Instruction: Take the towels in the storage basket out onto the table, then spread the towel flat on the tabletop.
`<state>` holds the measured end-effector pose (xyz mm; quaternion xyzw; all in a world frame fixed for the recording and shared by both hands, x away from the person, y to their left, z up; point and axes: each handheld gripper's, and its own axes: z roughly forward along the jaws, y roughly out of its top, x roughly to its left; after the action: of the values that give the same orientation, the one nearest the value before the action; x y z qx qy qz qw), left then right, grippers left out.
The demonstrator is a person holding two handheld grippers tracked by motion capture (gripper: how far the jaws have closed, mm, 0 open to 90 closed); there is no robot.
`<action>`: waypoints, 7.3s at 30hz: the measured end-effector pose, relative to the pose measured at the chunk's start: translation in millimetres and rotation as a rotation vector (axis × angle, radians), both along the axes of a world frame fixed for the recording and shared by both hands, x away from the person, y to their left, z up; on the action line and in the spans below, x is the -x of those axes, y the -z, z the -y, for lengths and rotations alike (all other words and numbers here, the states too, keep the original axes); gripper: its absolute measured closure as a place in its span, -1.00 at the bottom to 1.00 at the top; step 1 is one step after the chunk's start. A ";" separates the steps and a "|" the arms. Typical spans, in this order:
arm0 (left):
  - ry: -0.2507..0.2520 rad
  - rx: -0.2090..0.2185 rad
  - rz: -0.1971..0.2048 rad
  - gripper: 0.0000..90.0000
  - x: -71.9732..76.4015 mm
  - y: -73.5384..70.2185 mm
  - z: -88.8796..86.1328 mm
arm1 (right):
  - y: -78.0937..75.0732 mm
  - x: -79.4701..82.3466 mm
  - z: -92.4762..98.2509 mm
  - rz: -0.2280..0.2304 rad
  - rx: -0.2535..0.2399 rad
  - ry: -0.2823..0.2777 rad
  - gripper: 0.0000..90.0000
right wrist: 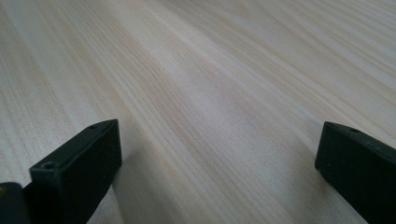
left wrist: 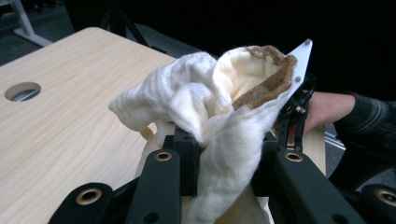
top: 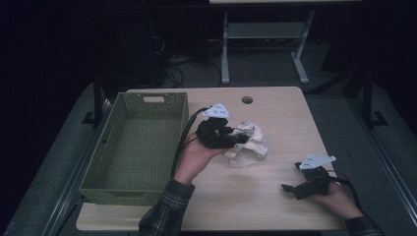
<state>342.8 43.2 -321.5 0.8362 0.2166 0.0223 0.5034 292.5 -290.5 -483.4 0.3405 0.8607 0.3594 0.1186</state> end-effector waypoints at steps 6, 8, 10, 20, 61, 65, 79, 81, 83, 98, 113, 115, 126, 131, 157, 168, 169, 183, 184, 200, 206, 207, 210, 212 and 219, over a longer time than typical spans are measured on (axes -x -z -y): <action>0.038 -0.029 -0.018 0.57 1.3 14.2 16.5 | 0.0 0.1 0.0 -0.001 0.000 0.000 -1.00; 0.056 -0.039 -0.029 0.57 1.2 20.8 23.1 | 0.0 0.1 -0.1 0.000 -0.001 0.001 -1.00; 0.067 -0.049 -0.034 0.57 1.6 26.2 28.2 | -0.1 0.1 0.0 -0.001 0.000 0.000 -1.00; 0.094 -0.109 -0.062 0.54 0.6 62.7 50.0 | 0.1 -0.8 0.0 0.004 0.001 -0.006 -1.00; 0.001 -0.113 -0.068 -0.13 11.2 101.5 17.2 | -7.6 -3.9 -0.2 -0.027 0.004 -0.080 -0.70; 0.009 -0.116 -0.053 -0.02 12.2 103.4 22.4 | -16.1 -1.9 2.6 0.000 -0.028 -0.079 -0.64; 0.048 -0.147 -0.044 0.47 11.7 113.5 30.6 | -37.6 -15.1 -8.4 0.016 -0.211 -0.187 0.07; 0.054 -0.164 -0.039 0.57 12.1 114.6 31.6 | -37.1 -18.6 -12.8 0.013 -0.216 -0.201 0.18; 0.056 -0.168 -0.035 0.70 12.1 114.7 31.7 | -36.7 -21.6 -16.2 0.012 -0.215 -0.206 0.29; -0.030 -0.115 -0.014 0.93 9.2 95.2 10.6 | -47.6 -29.3 -7.0 0.054 -0.230 -0.184 0.83; -0.062 -0.105 -0.006 0.94 7.4 92.1 3.7 | -41.1 -36.3 -20.2 0.024 -0.204 -0.205 0.97; -0.071 -0.104 0.003 0.94 7.6 90.1 1.5 | -47.4 -34.8 -14.8 0.041 -0.204 -0.193 0.97; -0.156 -0.089 0.037 0.94 4.0 80.1 -6.6 | -74.6 -26.0 18.7 0.148 -0.204 -0.085 0.99; -0.186 -0.095 0.042 0.94 -4.1 77.8 -2.8 | -76.4 -31.6 27.5 0.155 -0.213 -0.061 0.99; -0.253 -0.180 0.010 0.38 -41.6 103.9 7.1 | -49.4 -82.9 23.7 0.076 -0.217 0.021 0.64; -0.115 -0.144 0.048 0.30 -1.2 97.6 20.0 | -56.1 -44.8 13.7 0.045 -0.243 -0.073 0.51; -0.109 -0.139 0.039 0.30 1.1 99.4 22.2 | -56.1 -43.1 13.3 0.046 -0.247 -0.079 0.50; -0.050 -0.227 0.073 0.36 11.9 120.0 48.8 | -43.9 -27.7 -12.6 0.013 -0.181 -0.128 0.55; -0.055 -0.236 0.079 0.44 10.9 121.2 48.8 | -42.5 -28.3 -13.5 0.015 -0.172 -0.125 0.61; -0.089 -0.210 0.100 0.65 7.0 113.5 37.1 | -51.7 -32.5 -1.2 0.061 -0.207 -0.088 0.97; -0.036 -0.198 0.105 0.34 8.1 117.3 46.8 | -50.1 -32.9 -2.7 0.057 -0.204 -0.090 0.96; -0.028 -0.221 0.106 0.34 7.0 119.3 49.5 | -50.1 -33.1 -2.5 0.056 -0.206 -0.091 0.96; -0.014 -0.230 0.098 0.64 6.3 123.1 53.6 | -50.1 -33.9 -1.7 0.059 -0.204 -0.087 0.97; -0.019 -0.241 0.107 0.91 6.3 122.1 54.6 | -50.4 -34.0 -1.4 0.063 -0.201 -0.083 0.97; -0.108 -0.174 0.113 0.96 0.4 104.6 38.5 | -59.5 -37.6 6.5 0.095 -0.213 -0.059 0.97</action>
<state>342.4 4.7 -426.1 0.8612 0.2296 0.1151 0.4386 330.0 -297.0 -423.9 0.3083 0.8206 0.4680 0.1117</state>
